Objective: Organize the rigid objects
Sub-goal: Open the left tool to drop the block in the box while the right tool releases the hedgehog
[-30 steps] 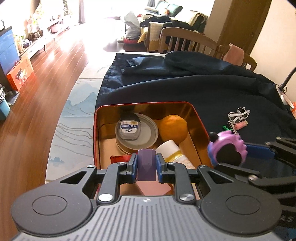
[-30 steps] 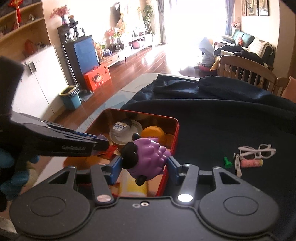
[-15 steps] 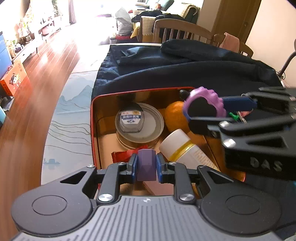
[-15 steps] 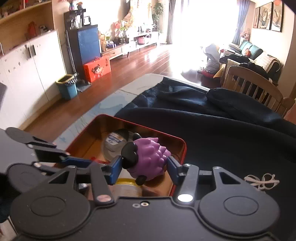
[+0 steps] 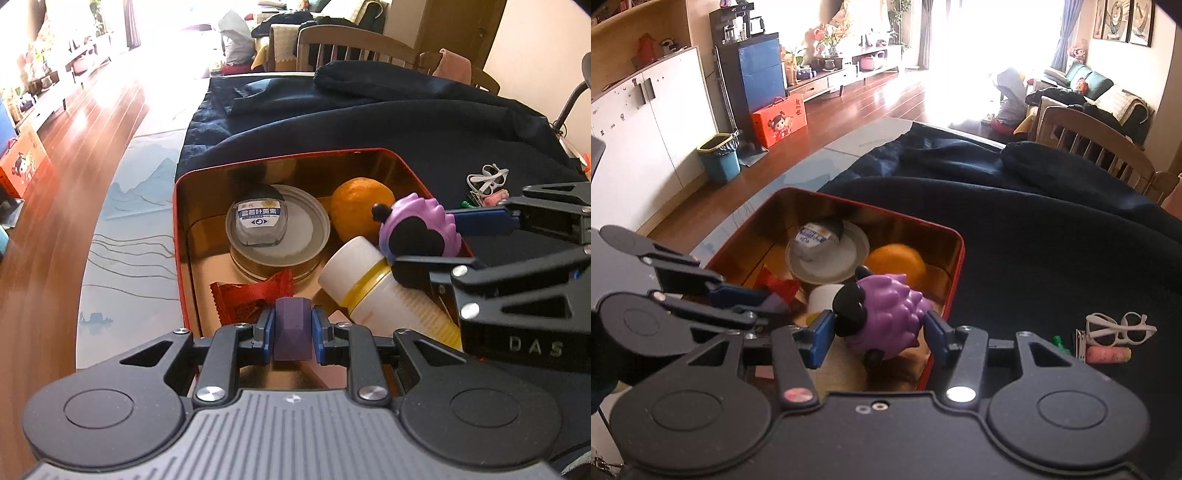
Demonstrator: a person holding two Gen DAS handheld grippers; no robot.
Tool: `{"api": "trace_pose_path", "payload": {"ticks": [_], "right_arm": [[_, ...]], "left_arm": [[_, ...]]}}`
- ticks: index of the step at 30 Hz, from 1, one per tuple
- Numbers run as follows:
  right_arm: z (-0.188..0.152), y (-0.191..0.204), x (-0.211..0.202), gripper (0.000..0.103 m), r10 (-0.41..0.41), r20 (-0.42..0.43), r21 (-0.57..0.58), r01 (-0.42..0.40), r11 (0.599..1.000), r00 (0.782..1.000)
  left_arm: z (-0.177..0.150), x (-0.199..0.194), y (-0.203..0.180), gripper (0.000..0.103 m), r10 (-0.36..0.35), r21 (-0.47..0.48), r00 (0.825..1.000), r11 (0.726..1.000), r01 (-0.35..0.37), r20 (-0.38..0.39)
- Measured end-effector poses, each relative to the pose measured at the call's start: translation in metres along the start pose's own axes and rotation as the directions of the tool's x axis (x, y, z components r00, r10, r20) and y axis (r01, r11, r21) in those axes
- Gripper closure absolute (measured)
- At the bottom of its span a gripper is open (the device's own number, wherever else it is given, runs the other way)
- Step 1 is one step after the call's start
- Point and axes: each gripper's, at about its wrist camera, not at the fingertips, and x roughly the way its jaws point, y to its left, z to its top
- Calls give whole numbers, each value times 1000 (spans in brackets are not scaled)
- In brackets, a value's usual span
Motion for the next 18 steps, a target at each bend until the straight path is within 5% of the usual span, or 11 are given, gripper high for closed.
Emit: {"api": "trace_pose_path", "payload": {"ticks": [18], "right_arm": [[-15, -7, -21, 48, 7, 22, 82, -8, 997, 1000]], "left_arm": [[-5, -4, -4, 82, 42, 26, 999, 999, -42, -9]]}}
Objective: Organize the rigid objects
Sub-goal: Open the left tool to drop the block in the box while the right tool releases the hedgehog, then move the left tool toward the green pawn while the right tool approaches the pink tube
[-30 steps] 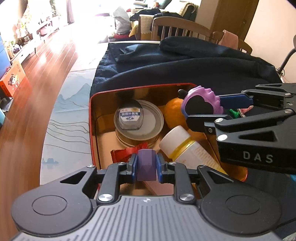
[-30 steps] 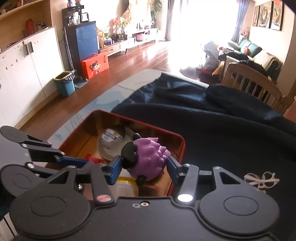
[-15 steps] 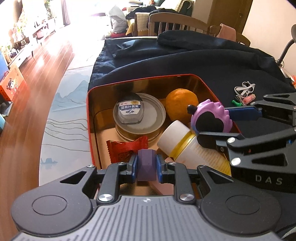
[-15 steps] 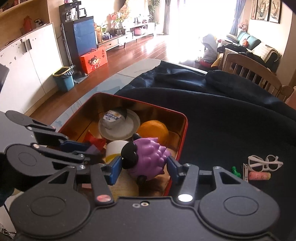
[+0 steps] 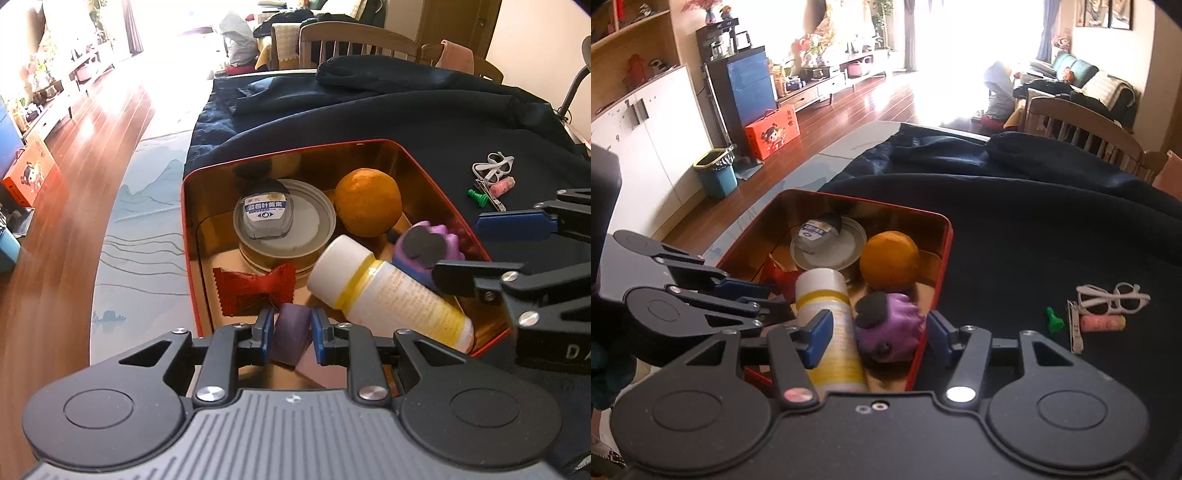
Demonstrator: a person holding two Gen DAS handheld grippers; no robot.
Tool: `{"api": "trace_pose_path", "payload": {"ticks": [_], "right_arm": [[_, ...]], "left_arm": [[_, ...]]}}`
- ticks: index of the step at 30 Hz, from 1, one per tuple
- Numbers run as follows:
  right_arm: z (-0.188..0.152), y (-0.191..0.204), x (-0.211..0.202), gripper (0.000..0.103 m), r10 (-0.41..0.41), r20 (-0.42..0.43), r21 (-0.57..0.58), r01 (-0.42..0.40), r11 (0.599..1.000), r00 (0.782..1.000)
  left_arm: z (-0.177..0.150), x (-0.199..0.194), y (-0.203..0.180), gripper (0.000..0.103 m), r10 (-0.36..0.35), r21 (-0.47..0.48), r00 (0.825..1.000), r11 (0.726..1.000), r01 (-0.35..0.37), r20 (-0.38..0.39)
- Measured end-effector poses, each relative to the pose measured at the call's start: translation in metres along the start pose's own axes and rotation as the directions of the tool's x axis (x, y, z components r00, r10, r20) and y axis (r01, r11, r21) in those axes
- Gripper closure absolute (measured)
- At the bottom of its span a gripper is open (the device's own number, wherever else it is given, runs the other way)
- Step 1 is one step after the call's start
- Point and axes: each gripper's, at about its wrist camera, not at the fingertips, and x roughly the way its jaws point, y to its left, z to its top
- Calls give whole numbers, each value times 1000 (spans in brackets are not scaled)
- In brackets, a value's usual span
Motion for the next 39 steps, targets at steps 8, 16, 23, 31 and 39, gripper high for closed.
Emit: {"api": "trace_pose_path", "payload": {"ticks": [8, 16, 23, 31, 39], "right_arm": [[-9, -6, -19, 47, 13, 16, 38, -14, 999, 1000], [-15, -16, -46, 43, 34, 51, 62, -37, 997, 998], [-20, -41, -70, 40, 4, 86, 124, -14, 992, 996], [-27, -79, -91, 23, -37, 123, 173, 15, 985, 992], [-38, -120, -103, 15, -83, 134, 200, 55, 978, 988]], "left_arm": [[-2, -12, 0, 72, -11, -33, 1000, 999, 12, 21], [0, -34, -9, 46, -3, -60, 997, 998, 7, 78], [10, -54, -27, 37, -4, -69, 991, 997, 14, 134], [25, -66, -59, 37, -19, -66, 983, 997, 32, 182], [36, -66, -95, 26, -24, -58, 975, 998, 38, 221]]}}
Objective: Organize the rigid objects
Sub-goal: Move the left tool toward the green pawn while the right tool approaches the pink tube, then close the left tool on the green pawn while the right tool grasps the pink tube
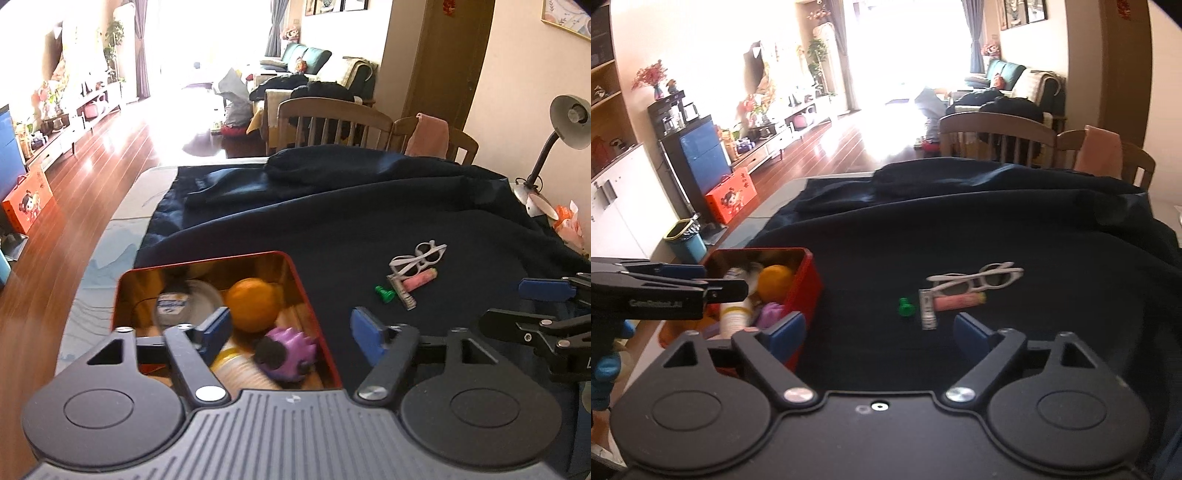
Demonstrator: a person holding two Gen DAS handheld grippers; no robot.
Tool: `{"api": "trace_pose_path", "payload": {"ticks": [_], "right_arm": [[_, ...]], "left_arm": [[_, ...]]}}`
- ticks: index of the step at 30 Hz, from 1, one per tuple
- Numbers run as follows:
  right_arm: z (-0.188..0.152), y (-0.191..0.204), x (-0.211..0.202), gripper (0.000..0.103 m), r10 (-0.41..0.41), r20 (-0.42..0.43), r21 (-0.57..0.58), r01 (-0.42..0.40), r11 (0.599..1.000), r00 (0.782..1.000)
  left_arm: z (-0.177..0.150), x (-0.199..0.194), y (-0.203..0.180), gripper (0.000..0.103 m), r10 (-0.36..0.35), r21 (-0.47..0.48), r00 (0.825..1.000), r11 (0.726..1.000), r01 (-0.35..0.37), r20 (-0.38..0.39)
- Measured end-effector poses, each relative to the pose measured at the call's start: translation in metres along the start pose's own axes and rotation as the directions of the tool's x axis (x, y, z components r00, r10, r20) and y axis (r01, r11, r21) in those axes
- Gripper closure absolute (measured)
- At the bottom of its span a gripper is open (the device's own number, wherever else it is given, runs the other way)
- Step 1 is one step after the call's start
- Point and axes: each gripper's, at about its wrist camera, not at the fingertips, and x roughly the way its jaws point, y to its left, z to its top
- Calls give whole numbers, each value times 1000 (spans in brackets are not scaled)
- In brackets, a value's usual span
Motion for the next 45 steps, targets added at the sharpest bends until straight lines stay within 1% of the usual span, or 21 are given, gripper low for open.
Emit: {"api": "trace_pose_path", "payload": {"ticks": [1, 3, 5, 8, 11, 21, 24, 28, 32, 37, 39, 41, 43, 45], "right_arm": [[0, -5, 0, 14, -1, -1, 4, 1, 1000, 1000], [0, -15, -1, 9, -7, 3, 6, 7, 1000, 1000], [0, -24, -1, 7, -12, 7, 7, 12, 1000, 1000], [-1, -37, -1, 1, -15, 9, 9, 15, 1000, 1000], [-2, -50, 4, 1, -4, 1, 3, 4, 1000, 1000], [3, -82, 28, 1, -11, -24, -78, 9, 997, 1000], [5, -86, 37, 1, 20, -30, -124, -23, 992, 999], [4, -90, 53, 1, 29, -44, -171, -36, 985, 999], [3, -96, 69, 1, 28, -51, -181, -37, 983, 998], [5, -111, 89, 2, 10, -49, -137, -17, 990, 999], [5, -119, 97, 5, 9, -56, -115, -15, 993, 998], [5, -124, 104, 6, 32, -65, -108, -39, 993, 997], [3, -124, 109, 7, 45, -63, -138, -53, 989, 997], [3, -124, 114, 12, 64, -75, -167, -76, 983, 995]], "left_arm": [[1, 1, -4, 23, -2, 1, 1000, 1000, 2, 5], [3, 4, -13, 23, -9, 2, 1000, 1000, 8, 9], [6, 9, -23, 22, -10, 3, 1000, 1000, 10, 7], [8, 16, -35, 19, -16, -1, 1000, 1000, 16, 1], [10, 25, -45, 19, -20, -14, 1000, 1000, 20, -12], [17, 66, -82, 19, 15, -9, 999, 1000, -16, -47], [20, 80, -91, 19, 31, -11, 998, 999, -31, -60], [23, 98, -100, 19, 48, 0, 996, 999, -49, -73], [24, 116, -105, 19, 65, -12, 993, 998, -66, -98], [22, 138, -109, 19, 90, -14, 987, 996, -92, -134], [20, 145, -110, 19, 98, -21, 985, 995, -102, -144], [20, 151, -110, 19, 107, -13, 983, 994, -110, -149], [19, 156, -111, 19, 118, -7, 981, 993, -120, -151], [18, 161, -110, 19, 120, -11, 980, 992, -124, -160]]}}
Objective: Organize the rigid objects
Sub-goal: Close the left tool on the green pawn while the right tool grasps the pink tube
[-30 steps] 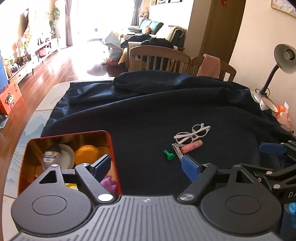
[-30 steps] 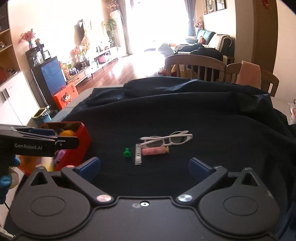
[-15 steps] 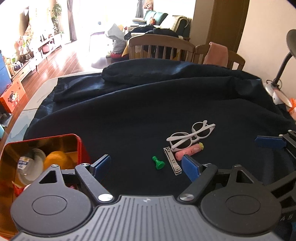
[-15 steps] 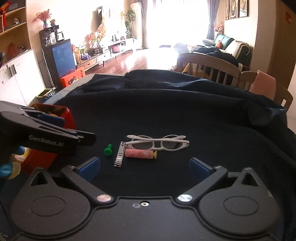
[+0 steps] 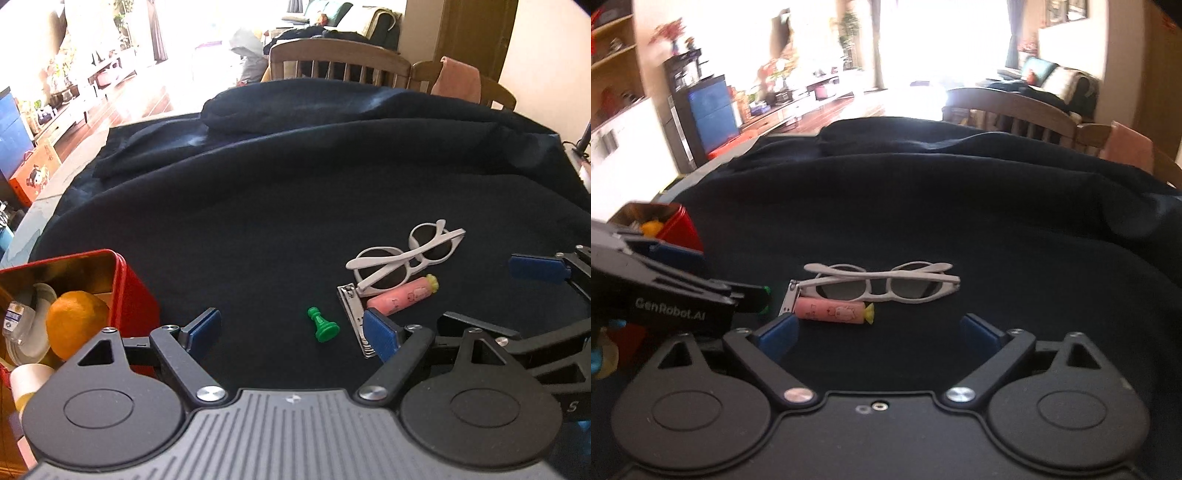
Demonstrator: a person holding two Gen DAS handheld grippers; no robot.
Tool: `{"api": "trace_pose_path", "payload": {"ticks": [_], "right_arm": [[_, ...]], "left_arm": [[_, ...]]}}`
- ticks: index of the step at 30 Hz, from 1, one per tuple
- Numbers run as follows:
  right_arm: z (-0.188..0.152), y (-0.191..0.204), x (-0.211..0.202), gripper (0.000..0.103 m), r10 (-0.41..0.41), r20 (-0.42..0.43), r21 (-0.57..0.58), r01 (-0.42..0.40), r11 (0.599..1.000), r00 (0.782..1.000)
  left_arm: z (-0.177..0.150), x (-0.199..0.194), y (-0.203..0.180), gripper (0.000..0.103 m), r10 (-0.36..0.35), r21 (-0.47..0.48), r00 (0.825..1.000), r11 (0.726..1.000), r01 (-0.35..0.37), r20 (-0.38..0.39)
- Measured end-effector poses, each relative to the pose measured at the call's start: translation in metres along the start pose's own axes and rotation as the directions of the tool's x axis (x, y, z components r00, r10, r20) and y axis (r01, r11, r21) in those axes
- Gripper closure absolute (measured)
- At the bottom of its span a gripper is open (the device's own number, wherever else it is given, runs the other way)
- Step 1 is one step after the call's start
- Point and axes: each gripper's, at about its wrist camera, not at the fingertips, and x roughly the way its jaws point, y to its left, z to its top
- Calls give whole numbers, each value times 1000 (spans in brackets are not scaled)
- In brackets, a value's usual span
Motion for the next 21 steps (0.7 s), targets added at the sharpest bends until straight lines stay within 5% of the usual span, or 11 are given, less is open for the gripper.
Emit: {"api": "trace_pose_path", "payload": {"ticks": [10, 21], "right_arm": [[-3, 6, 20, 22, 57, -31, -99, -60, 993, 998], [-6, 15, 23, 25, 111, -4, -123, -110, 986, 994]], "left_arm": [[-1, 16, 2, 20, -7, -25, 1000, 1000, 7, -27], [-1, 20, 3, 48, -14, -52, 999, 999, 12, -33]]}}
